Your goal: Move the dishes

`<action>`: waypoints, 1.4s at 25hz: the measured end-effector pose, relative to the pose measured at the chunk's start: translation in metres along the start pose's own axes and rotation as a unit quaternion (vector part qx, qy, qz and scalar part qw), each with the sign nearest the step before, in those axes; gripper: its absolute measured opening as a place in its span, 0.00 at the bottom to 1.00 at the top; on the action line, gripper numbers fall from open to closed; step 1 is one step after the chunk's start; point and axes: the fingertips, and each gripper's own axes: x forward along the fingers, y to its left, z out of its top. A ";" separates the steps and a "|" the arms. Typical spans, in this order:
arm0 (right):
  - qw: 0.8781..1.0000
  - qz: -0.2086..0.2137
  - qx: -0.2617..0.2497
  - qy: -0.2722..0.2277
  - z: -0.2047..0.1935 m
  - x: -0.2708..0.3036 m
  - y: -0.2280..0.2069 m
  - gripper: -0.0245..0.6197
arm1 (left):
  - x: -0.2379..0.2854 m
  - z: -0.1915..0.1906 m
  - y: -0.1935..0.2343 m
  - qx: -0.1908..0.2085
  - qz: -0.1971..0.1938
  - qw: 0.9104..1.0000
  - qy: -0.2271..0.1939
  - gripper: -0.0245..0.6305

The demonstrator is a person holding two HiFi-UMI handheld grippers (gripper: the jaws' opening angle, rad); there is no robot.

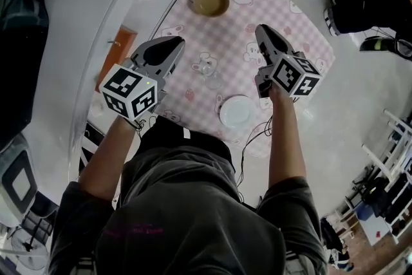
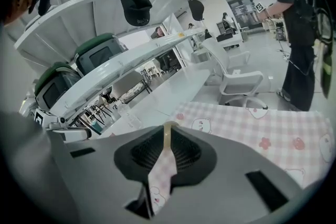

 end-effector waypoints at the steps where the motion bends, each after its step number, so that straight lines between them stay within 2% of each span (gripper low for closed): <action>1: 1.000 0.002 0.001 0.003 0.000 0.004 0.000 0.10 | 0.002 0.000 0.002 -0.001 0.002 1.000 0.002 0.08; 18: 0.998 0.023 0.019 0.052 -0.021 0.078 -0.014 0.10 | 0.024 -0.028 0.027 -0.012 0.012 0.999 0.036 0.08; 35: 0.996 0.019 0.022 0.089 -0.049 0.134 -0.023 0.10 | 0.022 -0.059 0.047 -0.023 0.016 0.998 0.052 0.08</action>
